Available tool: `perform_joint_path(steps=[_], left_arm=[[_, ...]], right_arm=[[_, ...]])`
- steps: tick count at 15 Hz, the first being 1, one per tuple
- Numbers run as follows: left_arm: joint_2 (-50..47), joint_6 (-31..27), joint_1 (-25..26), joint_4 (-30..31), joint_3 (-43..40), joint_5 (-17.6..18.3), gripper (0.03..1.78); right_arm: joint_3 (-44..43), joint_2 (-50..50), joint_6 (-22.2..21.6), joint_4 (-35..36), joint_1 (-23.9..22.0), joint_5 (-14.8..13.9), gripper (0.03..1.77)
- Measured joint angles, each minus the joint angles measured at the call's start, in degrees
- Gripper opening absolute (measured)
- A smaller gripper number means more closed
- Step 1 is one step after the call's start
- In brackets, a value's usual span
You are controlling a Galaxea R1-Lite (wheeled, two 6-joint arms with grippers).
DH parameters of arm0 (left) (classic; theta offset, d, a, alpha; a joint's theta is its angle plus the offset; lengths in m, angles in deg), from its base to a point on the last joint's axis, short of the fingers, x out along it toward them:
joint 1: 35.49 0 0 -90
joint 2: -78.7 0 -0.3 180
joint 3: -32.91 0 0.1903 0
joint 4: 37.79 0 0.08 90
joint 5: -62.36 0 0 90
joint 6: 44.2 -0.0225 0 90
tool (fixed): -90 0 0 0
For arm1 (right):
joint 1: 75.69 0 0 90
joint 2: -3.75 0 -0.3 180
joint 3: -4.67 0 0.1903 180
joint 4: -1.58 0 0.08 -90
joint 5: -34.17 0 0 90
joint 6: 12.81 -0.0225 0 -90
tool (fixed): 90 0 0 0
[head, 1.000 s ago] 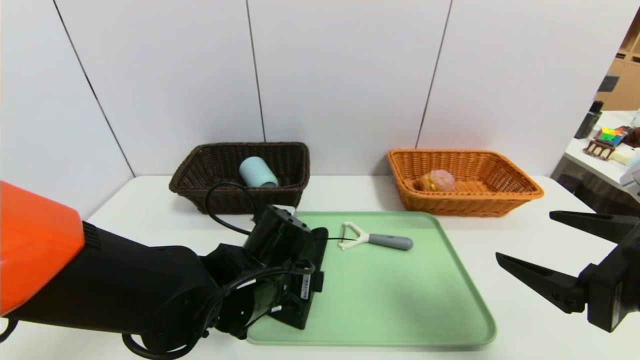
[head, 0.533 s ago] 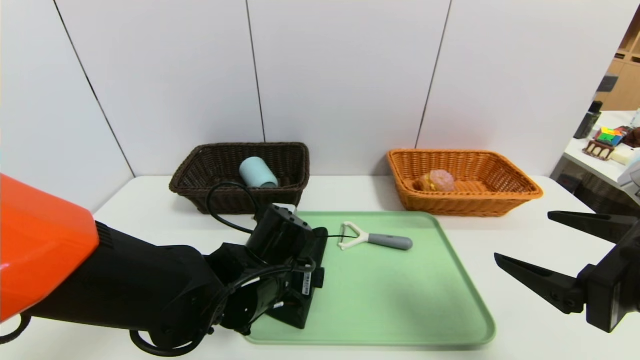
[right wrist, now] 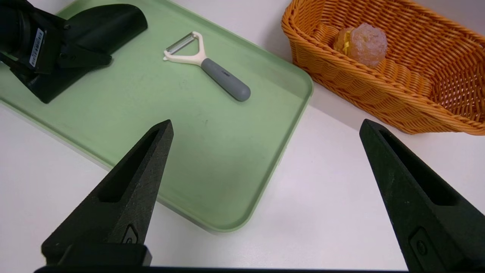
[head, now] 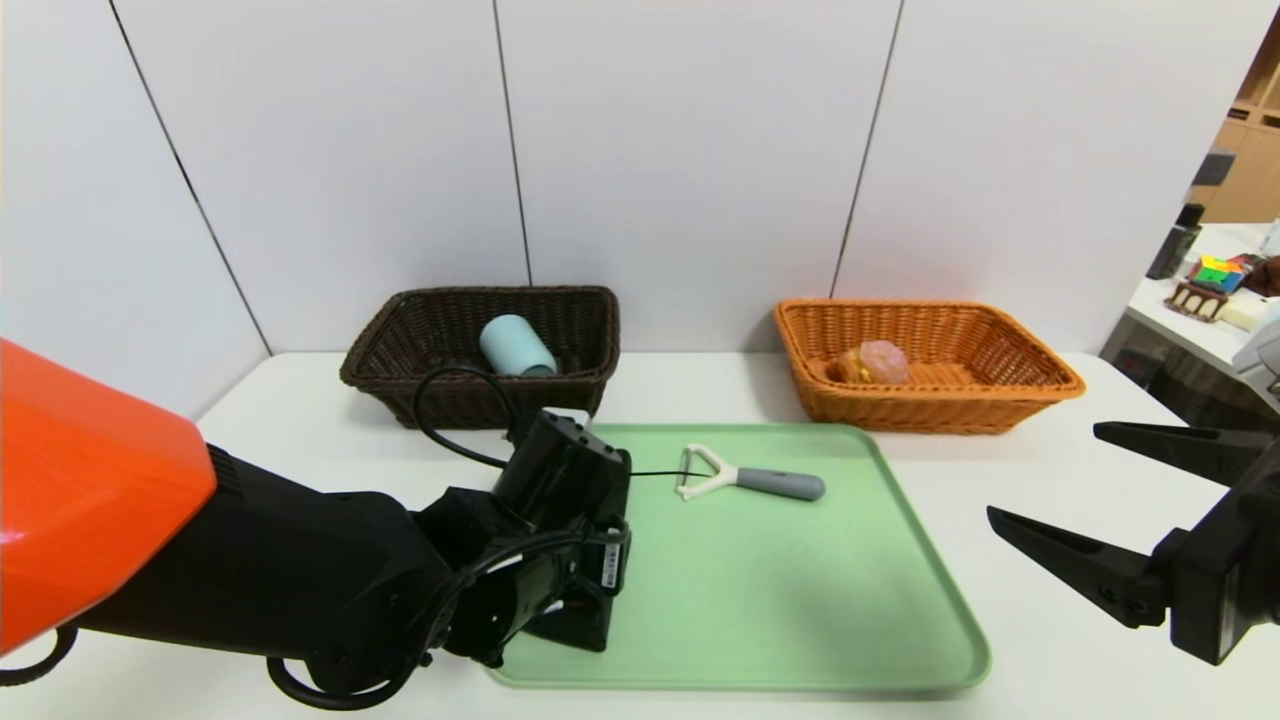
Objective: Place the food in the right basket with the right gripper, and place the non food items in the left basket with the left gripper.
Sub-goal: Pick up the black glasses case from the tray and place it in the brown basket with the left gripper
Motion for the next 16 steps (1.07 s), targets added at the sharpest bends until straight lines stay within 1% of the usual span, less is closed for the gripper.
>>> perform_joint_path(steps=[2, 5, 6, 8, 10, 12, 13, 16], left_arm=[[0.0, 0.0, -0.1, 0.7, -0.4, -0.4, 1.05], [-0.5, 0.1, -0.2, 0.7, -0.7, -2.0, 0.86], [-1.0, -0.1, -0.2, 0.7, -0.7, -2.1, 0.83], [-2.3, -1.1, -0.2, 0.3, -0.8, -2.1, 0.82], [-3.9, -2.2, -0.4, 0.1, -0.8, -2.4, 0.75], [-5.9, -3.7, -0.8, 0.3, -0.7, -3.8, 0.61], [-7.1, -4.4, -1.0, 0.4, -0.6, -4.4, 0.57], [-11.3, -6.7, -2.4, 0.5, -0.3, -5.5, 0.54]], right_arm=[[0.0, 0.0, 0.0, 0.0, 0.0, 0.0, 1.69], [0.0, 0.0, 0.2, 0.0, 0.0, 0.0, 1.69], [0.0, 0.0, 0.2, 0.0, 0.0, 0.0, 1.69], [0.0, 0.0, 0.2, 0.0, 0.0, 0.0, 1.69], [0.0, 0.0, 0.2, 0.0, 0.0, 0.0, 1.69], [0.2, 0.0, 0.2, 0.0, 0.0, 0.0, 1.69], [0.2, 0.0, 0.2, 0.0, 0.0, 0.0, 1.69], [0.2, 0.0, 0.1, 0.0, 0.0, 0.0, 1.69]])
